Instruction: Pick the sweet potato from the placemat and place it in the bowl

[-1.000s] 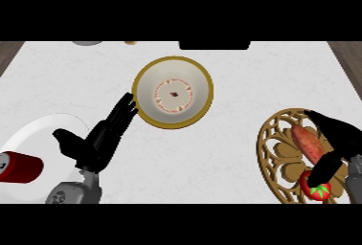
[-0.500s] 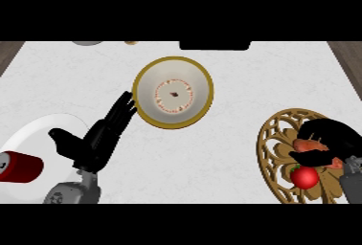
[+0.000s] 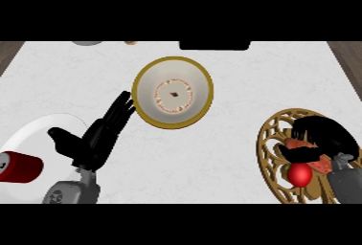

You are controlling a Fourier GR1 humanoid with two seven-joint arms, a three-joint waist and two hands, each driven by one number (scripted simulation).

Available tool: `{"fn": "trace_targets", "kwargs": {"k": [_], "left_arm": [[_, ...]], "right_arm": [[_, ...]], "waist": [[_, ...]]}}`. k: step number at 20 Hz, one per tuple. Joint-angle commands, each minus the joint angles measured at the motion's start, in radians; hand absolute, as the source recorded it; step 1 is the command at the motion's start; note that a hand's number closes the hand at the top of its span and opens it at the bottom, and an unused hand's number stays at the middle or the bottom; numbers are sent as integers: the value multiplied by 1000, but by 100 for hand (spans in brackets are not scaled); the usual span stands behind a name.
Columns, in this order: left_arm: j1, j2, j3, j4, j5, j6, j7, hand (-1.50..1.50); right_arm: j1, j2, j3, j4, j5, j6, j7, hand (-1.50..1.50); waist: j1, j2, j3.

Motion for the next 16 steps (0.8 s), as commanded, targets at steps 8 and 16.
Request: {"fn": "trace_targets", "kwargs": {"k": [8,16], "left_arm": [[-35,-30,-44,33,-16,-9,22,0],[-13,-30,-34,19,-25,4,10,0]], "right_arm": [[-93,432,627,-144,279,6,194,150],[-210,441,993,-231,154,-212,648,150]], "waist": [[73,3,1],[38,2,5]]}}
